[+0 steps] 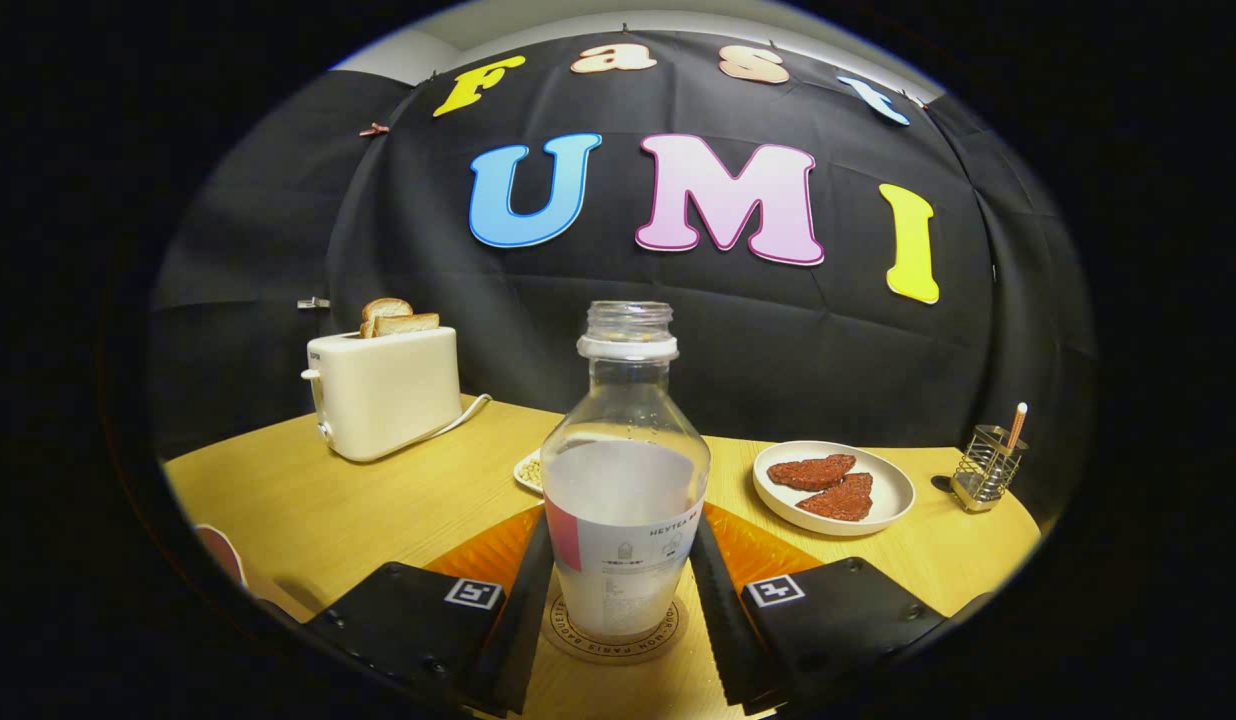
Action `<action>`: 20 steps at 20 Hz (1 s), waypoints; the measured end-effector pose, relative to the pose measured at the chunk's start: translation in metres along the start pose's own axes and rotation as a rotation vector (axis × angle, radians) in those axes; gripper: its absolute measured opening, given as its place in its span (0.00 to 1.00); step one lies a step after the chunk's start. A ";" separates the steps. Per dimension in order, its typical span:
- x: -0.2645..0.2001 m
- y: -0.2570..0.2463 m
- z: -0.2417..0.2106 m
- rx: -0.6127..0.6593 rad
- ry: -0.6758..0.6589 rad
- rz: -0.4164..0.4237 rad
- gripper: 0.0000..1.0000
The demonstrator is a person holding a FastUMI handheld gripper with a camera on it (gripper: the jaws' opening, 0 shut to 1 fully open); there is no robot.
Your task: Take the bottle from table, then pour the juice into the cup, finally place the bottle on the coaster
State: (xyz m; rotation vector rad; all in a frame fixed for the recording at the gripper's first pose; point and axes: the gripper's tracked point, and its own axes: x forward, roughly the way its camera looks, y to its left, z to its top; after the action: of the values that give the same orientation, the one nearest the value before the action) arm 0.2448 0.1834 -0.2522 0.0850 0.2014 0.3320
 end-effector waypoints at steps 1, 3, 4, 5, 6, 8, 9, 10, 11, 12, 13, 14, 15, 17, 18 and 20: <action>0.000 0.002 -0.002 -0.007 0.001 0.000 0.73; 0.001 0.003 -0.005 -0.018 0.007 0.003 0.73; 0.003 0.003 -0.004 -0.014 0.002 0.001 0.73; 0.003 0.002 -0.005 -0.012 0.004 -0.003 0.74; 0.004 0.002 -0.005 -0.006 0.003 -0.005 0.74; 0.005 0.001 -0.005 -0.001 0.006 -0.009 0.74; 0.004 0.000 -0.005 0.000 0.008 -0.012 0.74; 0.003 -0.002 -0.006 -0.005 0.010 -0.022 0.75; 0.004 -0.003 -0.008 -0.001 0.017 -0.024 0.77; 0.004 -0.004 -0.011 0.013 0.034 -0.026 0.81; 0.002 -0.003 -0.013 0.025 0.044 -0.027 0.85; 0.002 -0.004 -0.013 0.022 0.046 -0.033 0.96; 0.001 -0.006 -0.013 0.017 0.047 -0.034 0.98; -0.002 -0.006 -0.013 0.021 0.052 -0.032 0.98; -0.005 -0.006 -0.012 0.027 0.050 -0.030 0.98; -0.015 -0.006 -0.009 0.030 0.045 -0.028 0.98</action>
State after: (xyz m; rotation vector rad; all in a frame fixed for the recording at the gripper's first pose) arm 0.2307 0.1731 -0.2589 0.1038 0.2520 0.3031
